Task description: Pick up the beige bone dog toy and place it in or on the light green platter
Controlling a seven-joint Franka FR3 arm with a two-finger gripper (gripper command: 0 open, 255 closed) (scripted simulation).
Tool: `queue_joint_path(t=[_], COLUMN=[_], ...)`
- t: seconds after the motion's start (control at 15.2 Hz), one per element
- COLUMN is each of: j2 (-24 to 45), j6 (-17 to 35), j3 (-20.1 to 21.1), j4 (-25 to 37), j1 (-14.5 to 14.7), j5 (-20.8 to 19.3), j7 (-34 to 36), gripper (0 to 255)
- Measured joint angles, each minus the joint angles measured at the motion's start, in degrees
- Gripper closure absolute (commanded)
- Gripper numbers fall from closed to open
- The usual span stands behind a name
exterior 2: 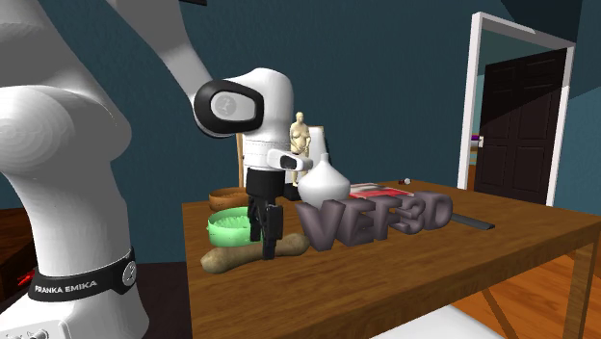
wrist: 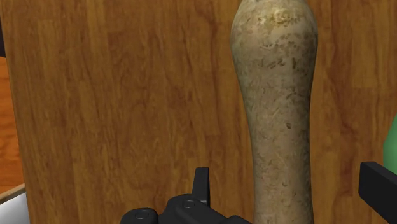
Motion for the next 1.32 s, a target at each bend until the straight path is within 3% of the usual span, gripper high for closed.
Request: queue_joint_path(t=[0.26, 0.33, 0.99, 1.32], j2=[0.10, 0.10, 0.08, -4.60], j6=[0.21, 0.21, 0.19, -5.29], j3=[0.03, 0.03, 0.02, -0.38], j4=[-0.09, -0.09, -0.09, 0.73], j1=[0.03, 0.03, 0.02, 0.19], j5=[0.03, 0.03, 0.02, 0.04], j7=[0.03, 0.03, 0.04, -0.24], gripper=[0, 255, 255, 255])
